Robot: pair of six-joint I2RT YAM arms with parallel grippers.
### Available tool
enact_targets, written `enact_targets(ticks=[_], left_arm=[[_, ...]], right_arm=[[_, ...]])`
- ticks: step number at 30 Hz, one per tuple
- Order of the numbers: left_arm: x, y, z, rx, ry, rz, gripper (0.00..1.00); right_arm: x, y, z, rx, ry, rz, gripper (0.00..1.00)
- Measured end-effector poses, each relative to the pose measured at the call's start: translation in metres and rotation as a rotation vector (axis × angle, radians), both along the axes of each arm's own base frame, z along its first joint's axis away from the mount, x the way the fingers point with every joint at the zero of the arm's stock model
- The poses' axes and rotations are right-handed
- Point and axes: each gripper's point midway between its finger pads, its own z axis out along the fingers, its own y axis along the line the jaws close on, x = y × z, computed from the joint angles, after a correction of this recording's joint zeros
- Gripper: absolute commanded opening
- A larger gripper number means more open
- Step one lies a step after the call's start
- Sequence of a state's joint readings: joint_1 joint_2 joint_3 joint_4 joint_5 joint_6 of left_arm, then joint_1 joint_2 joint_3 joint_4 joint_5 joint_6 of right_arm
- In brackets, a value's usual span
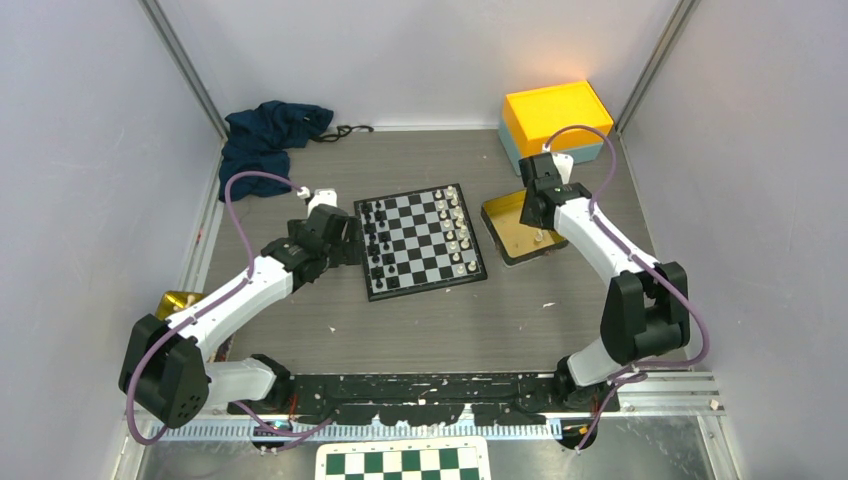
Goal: Set up the chess pieces on the board
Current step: Pick up the chess piece from the storage box.
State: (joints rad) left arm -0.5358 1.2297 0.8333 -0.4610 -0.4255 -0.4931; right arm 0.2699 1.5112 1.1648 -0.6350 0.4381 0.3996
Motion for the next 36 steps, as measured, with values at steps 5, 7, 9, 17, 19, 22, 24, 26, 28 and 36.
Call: enact_targets(ticks=[5, 7, 9, 17, 19, 22, 24, 26, 28, 36], left_arm=[[0.000, 0.000, 0.000, 0.000, 0.001, 0.000, 1.00], [0.000, 0.000, 0.000, 0.000, 0.001, 0.000, 1.00], [0.000, 0.000, 0.000, 0.001, 0.001, 0.000, 1.00], [0.000, 0.000, 0.000, 0.001, 0.001, -0.001, 1.00], [0.000, 0.000, 0.000, 0.001, 0.001, -0.001, 1.00], [0.000, 0.000, 0.000, 0.001, 0.001, -0.001, 1.00], [0.000, 0.000, 0.000, 0.001, 0.001, -0.001, 1.00], [0.000, 0.000, 0.000, 0.001, 0.001, -0.001, 1.00], [0.000, 0.000, 0.000, 0.001, 0.001, -0.001, 1.00], [0.000, 0.000, 0.000, 0.001, 0.002, -0.001, 1.00]], right_arm=[[0.008, -0.014, -0.021, 0.017, 0.036, -0.041, 0.45], [0.010, -0.016, -0.032, 0.026, 0.061, -0.047, 0.46], [0.011, -0.018, -0.043, 0.035, 0.086, -0.050, 0.47], [0.017, -0.024, -0.072, 0.079, 0.142, -0.065, 0.48], [0.019, -0.026, -0.077, 0.088, 0.153, -0.069, 0.48], [0.023, -0.027, -0.083, 0.098, 0.160, -0.073, 0.48], [0.025, -0.028, -0.085, 0.102, 0.161, -0.074, 0.47], [0.026, -0.027, -0.087, 0.105, 0.164, -0.070, 0.47], [0.028, -0.026, -0.089, 0.109, 0.167, -0.066, 0.45], [0.034, -0.024, -0.089, 0.112, 0.157, -0.057, 0.34]])
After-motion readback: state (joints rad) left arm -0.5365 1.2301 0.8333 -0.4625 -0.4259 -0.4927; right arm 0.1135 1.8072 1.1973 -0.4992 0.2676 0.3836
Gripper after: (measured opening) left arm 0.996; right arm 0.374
